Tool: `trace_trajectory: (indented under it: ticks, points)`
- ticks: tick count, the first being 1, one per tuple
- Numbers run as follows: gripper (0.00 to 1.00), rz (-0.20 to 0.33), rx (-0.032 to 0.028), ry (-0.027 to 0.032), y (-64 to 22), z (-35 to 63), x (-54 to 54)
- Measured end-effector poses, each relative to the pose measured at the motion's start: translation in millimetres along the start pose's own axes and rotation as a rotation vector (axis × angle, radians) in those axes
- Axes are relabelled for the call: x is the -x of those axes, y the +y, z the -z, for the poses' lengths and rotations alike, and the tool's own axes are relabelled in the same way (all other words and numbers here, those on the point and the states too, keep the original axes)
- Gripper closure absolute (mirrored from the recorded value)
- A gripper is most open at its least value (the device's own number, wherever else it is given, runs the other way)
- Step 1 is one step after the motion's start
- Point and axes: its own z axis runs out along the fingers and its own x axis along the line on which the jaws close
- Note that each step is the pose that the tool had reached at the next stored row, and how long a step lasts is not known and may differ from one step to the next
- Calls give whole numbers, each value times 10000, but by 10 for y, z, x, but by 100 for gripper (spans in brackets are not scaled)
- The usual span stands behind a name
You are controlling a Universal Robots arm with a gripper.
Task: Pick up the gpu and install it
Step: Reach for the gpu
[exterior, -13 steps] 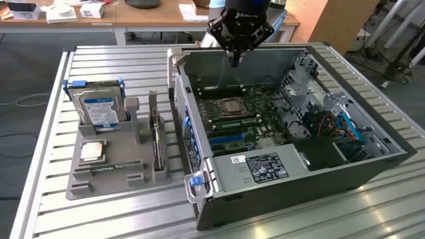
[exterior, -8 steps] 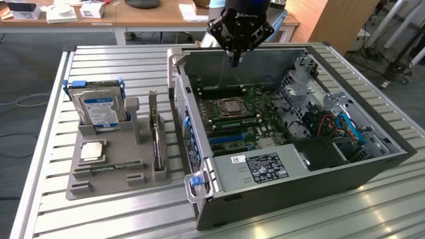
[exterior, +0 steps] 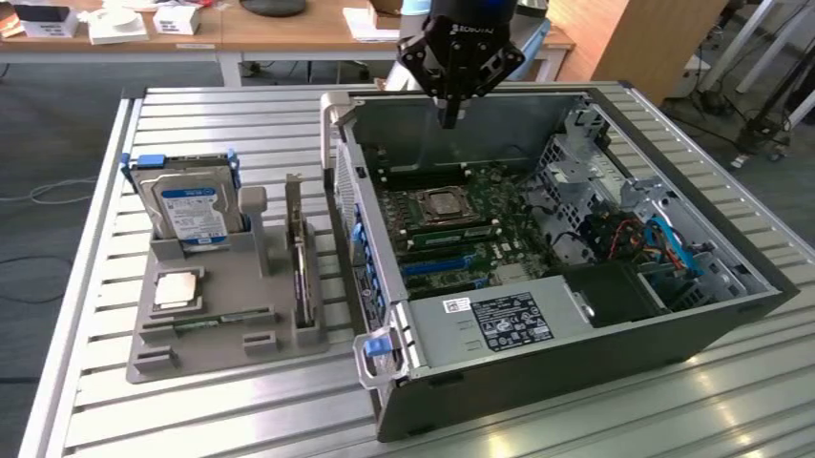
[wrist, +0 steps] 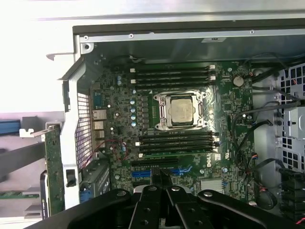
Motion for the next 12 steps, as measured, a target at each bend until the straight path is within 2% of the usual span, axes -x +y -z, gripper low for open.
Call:
trace_trajectory:
  ticks: [12]
  points:
    - [89,1,-2,1,-14,6,-192]
